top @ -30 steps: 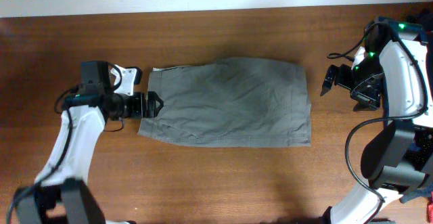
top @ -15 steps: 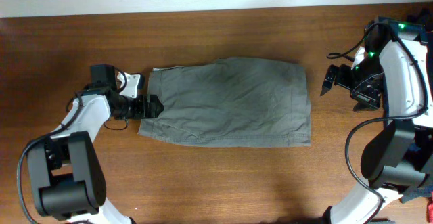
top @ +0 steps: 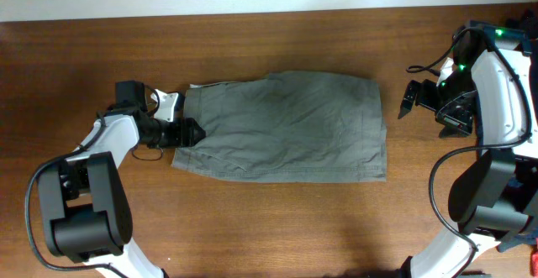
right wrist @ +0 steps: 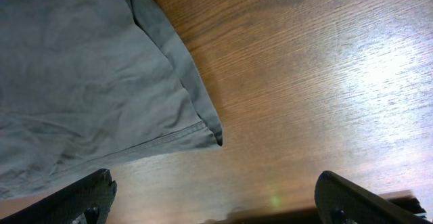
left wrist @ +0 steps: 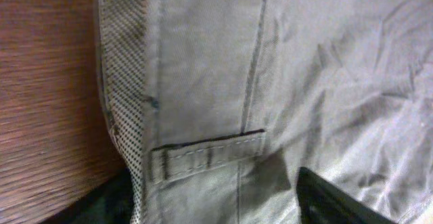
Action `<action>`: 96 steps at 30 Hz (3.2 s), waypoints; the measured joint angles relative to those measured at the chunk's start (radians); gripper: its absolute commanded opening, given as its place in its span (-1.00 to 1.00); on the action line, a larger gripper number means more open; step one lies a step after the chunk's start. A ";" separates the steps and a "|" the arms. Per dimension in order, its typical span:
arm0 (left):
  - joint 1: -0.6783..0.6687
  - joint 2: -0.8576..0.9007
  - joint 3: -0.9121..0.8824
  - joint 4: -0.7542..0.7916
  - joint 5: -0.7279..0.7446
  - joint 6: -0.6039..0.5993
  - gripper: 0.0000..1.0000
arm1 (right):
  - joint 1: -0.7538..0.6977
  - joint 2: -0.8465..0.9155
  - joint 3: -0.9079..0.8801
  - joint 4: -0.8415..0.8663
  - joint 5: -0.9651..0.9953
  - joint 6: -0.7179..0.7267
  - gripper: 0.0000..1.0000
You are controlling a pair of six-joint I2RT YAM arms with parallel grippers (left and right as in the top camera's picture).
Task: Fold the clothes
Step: 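Lift the left end and fold it rightward over the trousers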
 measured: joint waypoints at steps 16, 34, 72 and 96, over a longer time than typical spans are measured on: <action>0.019 0.016 0.066 -0.163 -0.088 -0.006 -0.99 | 0.000 0.000 0.000 0.002 0.000 0.000 0.98; 0.052 0.023 0.583 -0.652 -0.491 -0.114 -0.99 | 0.046 0.000 0.000 0.009 -0.003 0.001 0.98; -0.420 0.025 0.939 -0.984 -0.542 -0.206 -0.99 | 0.340 -0.002 -0.248 0.390 -0.145 0.017 0.98; -0.571 0.032 0.939 -0.900 -0.467 -0.288 -0.99 | 0.340 0.050 -0.248 0.429 -0.117 0.016 0.98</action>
